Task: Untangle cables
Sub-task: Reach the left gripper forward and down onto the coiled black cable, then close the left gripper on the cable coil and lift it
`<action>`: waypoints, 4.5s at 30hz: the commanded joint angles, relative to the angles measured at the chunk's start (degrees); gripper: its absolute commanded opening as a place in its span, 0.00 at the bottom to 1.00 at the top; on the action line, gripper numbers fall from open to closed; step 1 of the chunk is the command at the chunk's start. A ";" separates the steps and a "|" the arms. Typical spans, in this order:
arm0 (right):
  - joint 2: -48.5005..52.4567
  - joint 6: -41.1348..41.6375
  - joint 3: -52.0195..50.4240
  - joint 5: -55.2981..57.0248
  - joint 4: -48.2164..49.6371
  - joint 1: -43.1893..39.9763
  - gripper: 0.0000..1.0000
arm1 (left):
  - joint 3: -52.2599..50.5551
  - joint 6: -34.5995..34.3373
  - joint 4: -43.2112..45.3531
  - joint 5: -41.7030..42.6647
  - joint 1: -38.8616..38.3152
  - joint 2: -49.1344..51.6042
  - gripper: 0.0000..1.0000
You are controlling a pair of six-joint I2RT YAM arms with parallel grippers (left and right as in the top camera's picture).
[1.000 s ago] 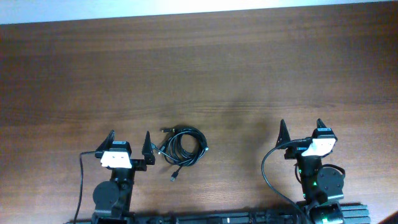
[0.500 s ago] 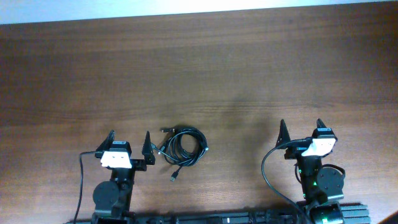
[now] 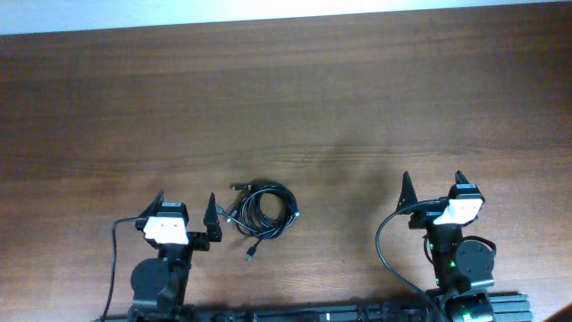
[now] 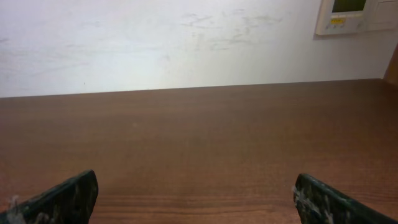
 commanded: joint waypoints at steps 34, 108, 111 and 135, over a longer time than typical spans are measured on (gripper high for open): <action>-0.44 -0.44 -0.26 -0.15 -0.48 -0.48 0.99 | 57.64 31.34 -31.95 18.73 -4.48 70.69 0.99; -0.44 -0.44 -0.26 -0.15 -0.48 -0.48 0.99 | 61.70 41.48 -34.42 12.48 -19.58 108.02 0.00; -0.44 -0.44 -0.26 -0.15 -0.46 -0.48 0.99 | 61.70 41.46 -34.40 12.44 -19.58 108.02 0.00; -0.44 -0.44 -0.26 -0.15 -0.48 -0.48 0.99 | 70.73 9.01 -26.34 14.53 -19.58 89.48 0.00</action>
